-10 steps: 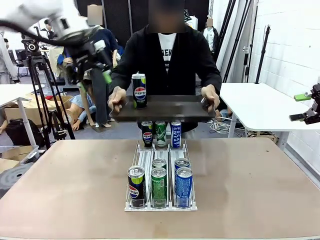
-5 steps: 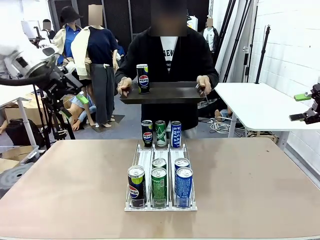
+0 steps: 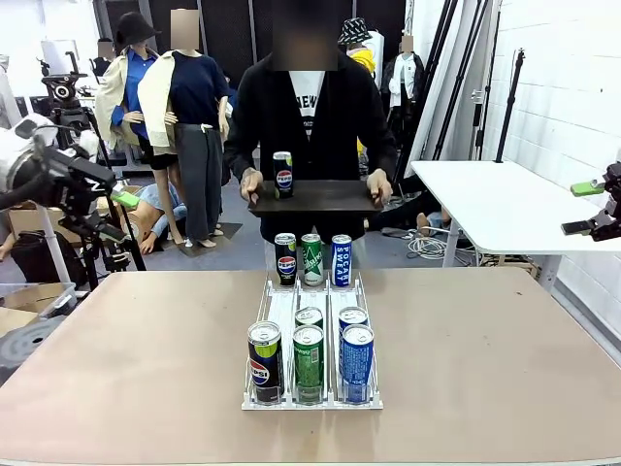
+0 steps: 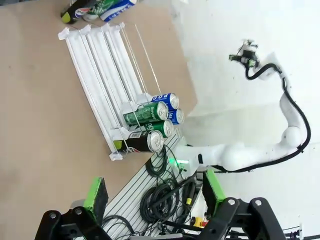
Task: Retrieve and hand over the desired beverage to the person.
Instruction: Pick up another can of the same type that the person held from the Automatic Can Dispenser.
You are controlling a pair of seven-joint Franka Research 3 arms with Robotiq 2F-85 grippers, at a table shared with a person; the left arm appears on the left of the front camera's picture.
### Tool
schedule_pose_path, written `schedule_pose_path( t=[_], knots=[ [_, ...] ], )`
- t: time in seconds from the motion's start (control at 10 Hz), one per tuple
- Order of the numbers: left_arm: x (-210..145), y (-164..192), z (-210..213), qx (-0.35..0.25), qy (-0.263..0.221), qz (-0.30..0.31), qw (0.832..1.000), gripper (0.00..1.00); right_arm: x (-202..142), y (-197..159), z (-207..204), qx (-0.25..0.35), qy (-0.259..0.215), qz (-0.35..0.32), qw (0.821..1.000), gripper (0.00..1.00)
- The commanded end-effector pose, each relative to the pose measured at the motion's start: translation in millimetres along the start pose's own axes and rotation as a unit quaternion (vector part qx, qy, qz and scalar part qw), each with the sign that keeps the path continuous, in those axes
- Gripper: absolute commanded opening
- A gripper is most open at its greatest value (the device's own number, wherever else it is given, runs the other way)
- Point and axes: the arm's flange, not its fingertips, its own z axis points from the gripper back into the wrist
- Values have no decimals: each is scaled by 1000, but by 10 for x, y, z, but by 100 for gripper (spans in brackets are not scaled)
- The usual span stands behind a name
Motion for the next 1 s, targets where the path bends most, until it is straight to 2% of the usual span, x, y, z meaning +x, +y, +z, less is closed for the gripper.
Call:
schedule_pose_path(
  t=[0.0,0.2,0.4,0.9],
  knots=[
    [-243,88,53,-28,-48,5,998,100,5,11,-13,1,1,-5,1000,100],
    [-425,257,207,-68,-76,-1,995,100,5,11,-13,1,1,-5,1000,100],
    [-533,338,255,-59,-105,44,992,100,5,11,-13,1,1,-5,1000,100],
    [-675,463,289,-55,-125,66,988,100,5,11,-13,1,1,-5,1000,100]
  ],
)
